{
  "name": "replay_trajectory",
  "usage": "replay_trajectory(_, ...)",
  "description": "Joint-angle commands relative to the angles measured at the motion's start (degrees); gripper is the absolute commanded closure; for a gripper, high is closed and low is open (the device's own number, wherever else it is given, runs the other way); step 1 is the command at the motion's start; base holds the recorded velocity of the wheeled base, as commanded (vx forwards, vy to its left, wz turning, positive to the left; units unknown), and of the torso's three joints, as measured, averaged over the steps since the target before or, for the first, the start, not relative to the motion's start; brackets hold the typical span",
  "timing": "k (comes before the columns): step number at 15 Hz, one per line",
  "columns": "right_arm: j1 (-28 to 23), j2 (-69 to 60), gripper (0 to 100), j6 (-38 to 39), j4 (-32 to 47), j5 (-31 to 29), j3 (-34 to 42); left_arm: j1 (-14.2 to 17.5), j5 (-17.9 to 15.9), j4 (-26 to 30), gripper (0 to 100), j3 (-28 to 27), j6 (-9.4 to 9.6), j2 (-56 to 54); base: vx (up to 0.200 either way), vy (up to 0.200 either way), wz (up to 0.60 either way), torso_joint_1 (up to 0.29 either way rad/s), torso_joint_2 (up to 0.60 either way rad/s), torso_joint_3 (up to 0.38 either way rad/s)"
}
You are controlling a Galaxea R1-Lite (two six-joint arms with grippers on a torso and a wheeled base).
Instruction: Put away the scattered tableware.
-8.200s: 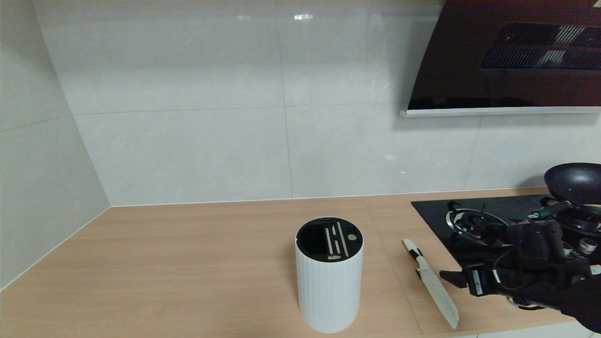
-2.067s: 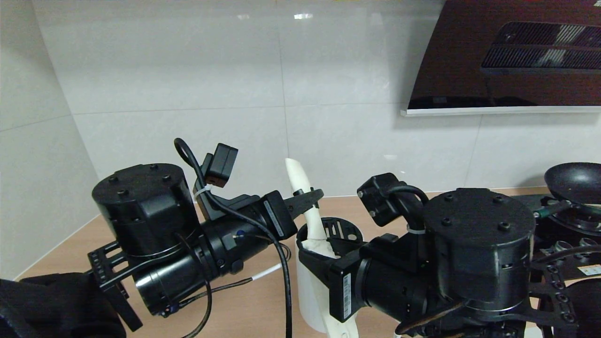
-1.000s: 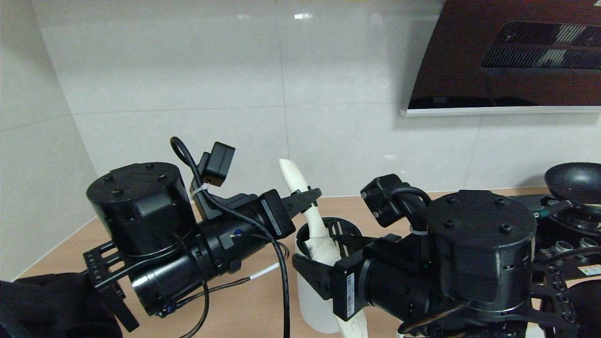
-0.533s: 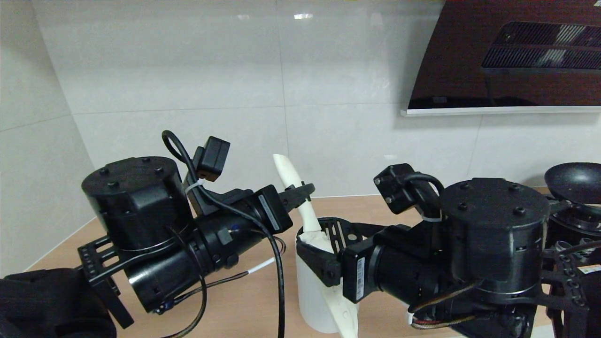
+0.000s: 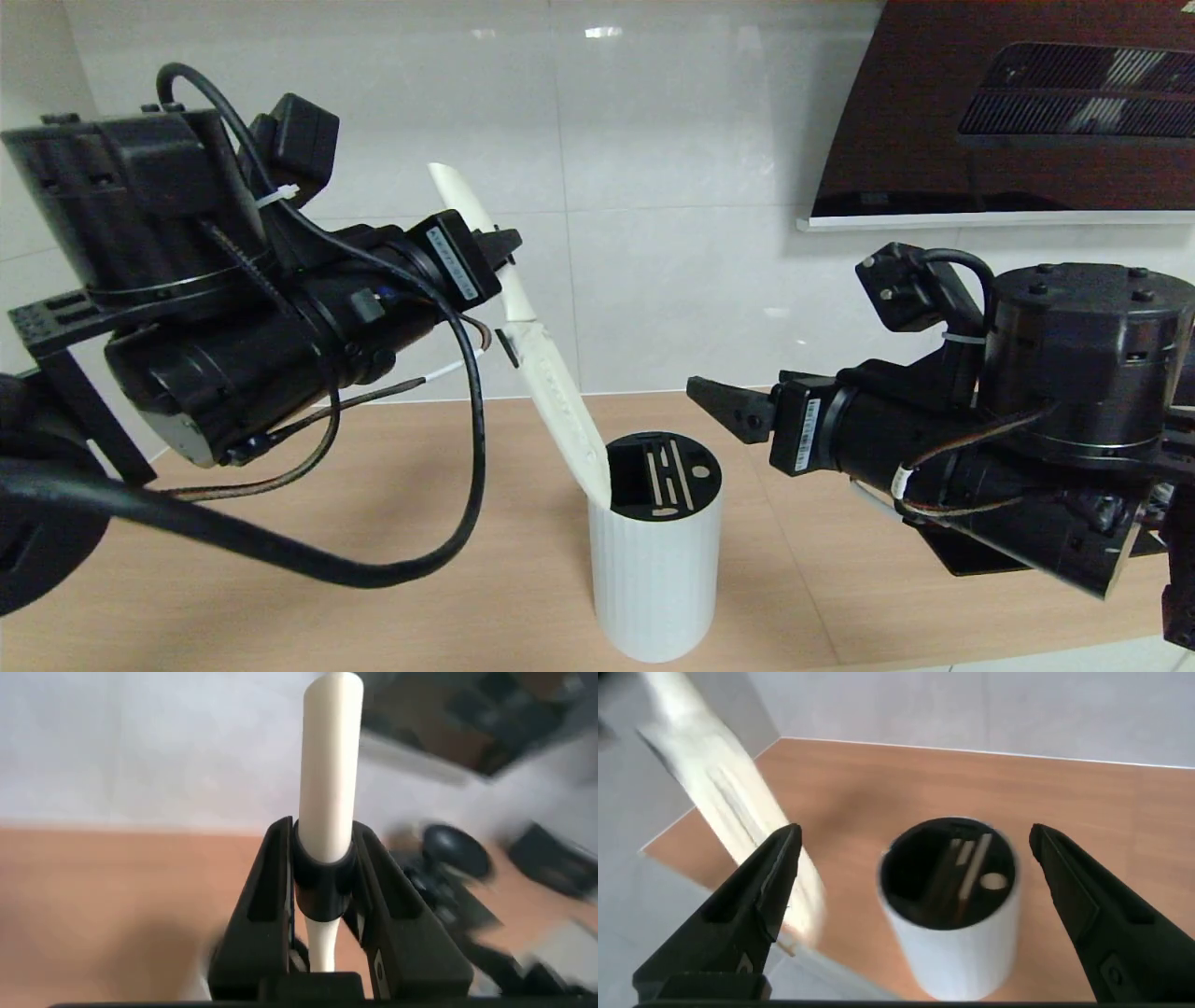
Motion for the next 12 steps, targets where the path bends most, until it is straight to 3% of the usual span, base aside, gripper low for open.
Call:
replay_trajectory(1, -1.21, -0.27, 0, -0.03, -0.05, 0.01, 0.19, 0.44, 1.75, 1.29, 100, -3.34, 3.35, 2.52, 0.0, 0.0, 0.0, 0.0, 0.0, 0.0)
replay_trajectory(2, -1.39, -0.27, 0, -0.12, -0.05, 0.01, 0.28, 0.27, 2.81, 1.29, 100, -4.04, 4.14, 3.58, 0.0, 0.0, 0.0, 0.0, 0.0, 0.0)
replay_trajectory(4, -2.18, -0.53, 0, -0.12, -0.05, 0.01, 0.28, -1.23, 9.84, 1.12, 100, -9.22, 8.62, 8.5, 0.0, 0.0, 0.0, 0.0, 0.0, 0.0)
replay_trajectory(5, -2.27, -0.62, 0, -0.12, -0.05, 0.01, 0.28, -2.02, 11.95, 1.03, 100, -10.54, 9.77, 9.73, 0.0, 0.0, 0.0, 0.0, 0.0, 0.0)
replay_trajectory(6, -2.27, -0.62, 0, -0.12, -0.05, 0.01, 0.28, -2.19, 12.3, 1.03, 100, -10.72, 9.85, 9.91, 0.0, 0.0, 0.0, 0.0, 0.0, 0.0)
replay_trajectory(7, -3.24, -0.62, 0, -0.12, -0.05, 0.01, 0.46, -4.48, 17.31, 0.94, 100, -11.07, 10.12, 11.49, 0.0, 0.0, 0.0, 0.0, 0.0, 0.0)
replay_trajectory(10, -3.94, -0.35, 0, -0.12, -0.05, 0.01, 0.72, -7.73, 23.9, -2.4, 100, -10.63, 10.03, 14.74, 0.0, 0.0, 0.0, 0.0, 0.0, 0.0)
replay_trajectory(11, -3.94, -0.18, 0, -0.12, -0.05, 0.01, 0.81, -8.7, 26.98, -6.97, 100, -10.63, 11.52, 17.47, 0.0, 0.0, 0.0, 0.0, 0.0, 0.0)
replay_trajectory(12, -3.94, -0.09, 0, -0.12, -0.05, 0.01, 0.81, -9.05, 27.86, -9.78, 100, -10.46, 13.28, 18.78, 0.0, 0.0, 0.0, 0.0, 0.0, 0.0)
